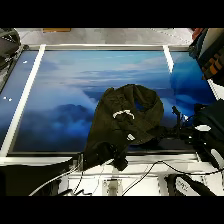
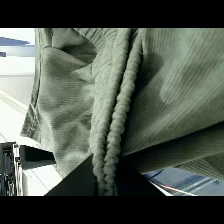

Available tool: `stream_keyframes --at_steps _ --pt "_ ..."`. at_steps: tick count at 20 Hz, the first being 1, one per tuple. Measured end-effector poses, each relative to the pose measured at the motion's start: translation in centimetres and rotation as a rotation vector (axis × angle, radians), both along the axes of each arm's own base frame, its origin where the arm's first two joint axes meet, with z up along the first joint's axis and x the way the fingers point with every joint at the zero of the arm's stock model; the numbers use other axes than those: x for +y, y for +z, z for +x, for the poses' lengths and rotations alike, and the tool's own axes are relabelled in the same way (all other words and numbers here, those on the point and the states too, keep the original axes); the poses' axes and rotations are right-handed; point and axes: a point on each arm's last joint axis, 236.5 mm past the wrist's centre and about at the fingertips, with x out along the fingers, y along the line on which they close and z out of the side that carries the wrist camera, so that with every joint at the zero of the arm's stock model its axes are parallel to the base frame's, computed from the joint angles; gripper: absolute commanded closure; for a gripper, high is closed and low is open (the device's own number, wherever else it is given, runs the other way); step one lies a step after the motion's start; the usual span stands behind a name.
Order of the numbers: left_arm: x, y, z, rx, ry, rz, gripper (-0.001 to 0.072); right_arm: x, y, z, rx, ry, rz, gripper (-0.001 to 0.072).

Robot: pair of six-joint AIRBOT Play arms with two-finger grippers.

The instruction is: Fold the clothes and pants, and hang the long-sleeved shirts on hangers.

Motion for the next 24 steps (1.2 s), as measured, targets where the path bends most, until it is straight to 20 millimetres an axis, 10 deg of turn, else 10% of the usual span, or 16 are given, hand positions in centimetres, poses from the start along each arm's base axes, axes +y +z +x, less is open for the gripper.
stream_keyframes --at_steps 7,14,20,24 --pt "-1.9 -0.8 -0.8 0.073 0.106 -0.067 0.0023 -0.2 -0.1 0.2 -0.003 -0.007 -0.008 0.0682" --pt "-0.2 -2.7 -0.2 0.051 0.084 0.027 0.0686 -0.2 -0.2 0.3 -0.004 -0.011 -0.012 0.0681" --pt "3.6 -3.2 1.6 0.017 0.074 0.164 0.0688 -0.2 -0.1 0.3 -0.005 -0.014 -0.009 0.0682" --pt "9.5 -1.4 6.2 -0.070 0.116 0.310 0.0688 0.0 1.4 1.5 -0.033 -0.039 0.034 0.0682"
